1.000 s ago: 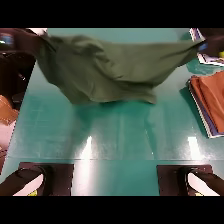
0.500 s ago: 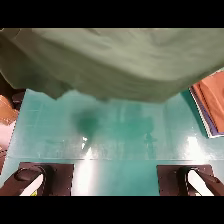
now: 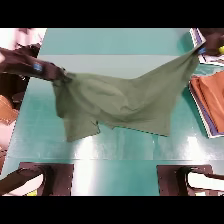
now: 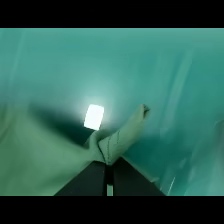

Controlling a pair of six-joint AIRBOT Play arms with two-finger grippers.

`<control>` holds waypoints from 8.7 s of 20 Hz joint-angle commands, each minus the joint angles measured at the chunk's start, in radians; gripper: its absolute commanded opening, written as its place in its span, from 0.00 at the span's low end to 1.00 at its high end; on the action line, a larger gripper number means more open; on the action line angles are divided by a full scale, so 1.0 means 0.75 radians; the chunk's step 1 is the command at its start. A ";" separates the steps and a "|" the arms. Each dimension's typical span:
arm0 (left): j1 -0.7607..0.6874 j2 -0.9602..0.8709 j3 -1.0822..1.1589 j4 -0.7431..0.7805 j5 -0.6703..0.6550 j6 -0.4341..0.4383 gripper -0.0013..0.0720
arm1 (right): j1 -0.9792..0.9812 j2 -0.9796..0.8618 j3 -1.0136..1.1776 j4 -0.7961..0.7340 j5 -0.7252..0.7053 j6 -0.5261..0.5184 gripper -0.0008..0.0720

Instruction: Fold the shirts.

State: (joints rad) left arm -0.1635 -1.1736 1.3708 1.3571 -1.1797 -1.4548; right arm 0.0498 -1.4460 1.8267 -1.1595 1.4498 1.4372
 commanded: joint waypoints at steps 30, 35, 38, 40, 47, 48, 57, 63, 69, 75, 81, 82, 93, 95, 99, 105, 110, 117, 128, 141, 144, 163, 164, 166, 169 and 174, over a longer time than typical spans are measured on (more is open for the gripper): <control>0.489 -0.319 -0.557 -0.402 0.271 0.242 0.76 | -0.118 0.288 -0.786 0.299 -0.070 -0.128 0.53; 0.489 -0.319 -0.554 -0.418 0.218 0.242 0.05 | -0.122 0.288 -0.784 0.259 -0.049 -0.127 0.53; 0.489 -0.259 -0.516 -0.372 0.174 0.242 0.05 | -0.190 0.294 -0.853 0.181 0.031 -0.096 0.53; 0.489 -0.167 -0.515 -0.356 0.197 0.245 0.05 | -0.279 0.332 -1.017 0.179 0.022 -0.081 0.53; 0.489 -0.078 -0.515 -0.360 0.161 0.240 0.05 | -0.388 0.379 -1.638 0.209 -0.176 -0.084 0.63; 0.489 -0.078 -0.515 -0.360 0.155 0.240 0.05 | -0.363 0.363 -1.681 0.243 -0.199 -0.085 0.63; 0.489 -0.077 -0.515 -0.389 0.079 0.240 0.05 | -0.050 0.310 -1.658 0.366 -0.438 -0.103 0.22; 0.489 0.149 -0.473 -0.389 0.037 0.190 0.05 | -0.023 0.457 -1.399 0.358 -0.318 -0.153 0.04; 0.489 0.449 0.117 -0.387 -0.028 0.063 0.05 | -0.276 0.769 -0.733 0.358 -0.299 -0.153 0.04; 0.489 0.468 0.915 -0.386 0.019 -0.061 0.05 | -0.531 0.897 -0.127 0.357 -0.280 -0.163 0.04; 0.489 0.475 1.089 -0.545 0.097 -0.111 0.05 | -0.645 0.827 0.245 0.357 -0.160 -0.162 0.04; 0.489 0.475 1.083 -0.543 0.095 -0.110 0.05 | -0.644 0.793 0.296 0.358 -0.127 -0.156 0.03; 0.477 0.055 0.381 -0.530 -0.139 -0.044 0.05 | -0.366 0.260 -0.159 0.172 0.078 -0.079 0.03; 0.417 -0.118 0.316 -0.500 -0.135 -0.004 0.05 | -0.267 0.099 -0.229 0.079 0.079 -0.076 0.03; 0.275 -0.478 0.307 -0.381 0.068 0.044 0.05 | -0.172 -0.257 -0.151 0.080 0.019 -0.069 0.03; 0.297 -0.614 0.313 -0.393 0.433 0.066 0.05 | -0.160 -0.538 0.222 0.089 -0.102 -0.066 0.04; 0.297 -0.614 0.312 -0.347 0.073 0.065 0.05 | -0.160 -0.476 0.219 -0.004 0.035 -0.094 0.03; 0.275 -0.614 0.078 -0.259 -0.029 0.055 0.05 | -0.142 -0.263 -0.378 -0.025 -0.123 -0.093 0.04; 0.291 -0.319 -0.193 -0.137 -0.140 0.018 0.69 | -0.135 -0.012 -0.589 0.011 -0.097 -0.094 0.57; 0.291 0.322 -1.211 -0.496 -0.176 -0.050 0.69 | -0.134 0.314 -0.881 0.019 -0.186 -0.094 0.57; 0.271 0.322 -1.236 -0.541 -0.085 -0.040 0.69 | -0.134 0.314 -0.881 0.021 -0.188 -0.093 0.57; 0.138 0.325 -1.083 -0.563 0.085 -0.041 0.05 | -0.625 0.524 -1.735 -0.039 -0.120 -0.119 0.57; 0.138 0.325 -1.083 -0.563 0.086 -0.041 0.05 | -0.624 0.504 -1.756 0.004 -0.143 -0.135 0.57; 0.138 0.325 -1.083 -0.563 0.083 -0.041 0.05 | -0.612 0.454 -1.768 0.072 -0.167 -0.163 0.57; 0.138 0.325 -1.083 -0.548 0.048 -0.038 0.05 | -0.540 0.409 -1.730 0.078 -0.150 -0.164 0.40; 0.138 0.386 -1.042 -0.350 -0.143 -0.067 0.05 | -0.413 0.512 -1.643 -0.006 -0.074 -0.164 0.04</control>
State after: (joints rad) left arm -0.0601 -0.9157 0.5758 1.0130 -1.2087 -1.4879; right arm -0.3050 -1.1019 0.5652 -1.1324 1.3403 1.3167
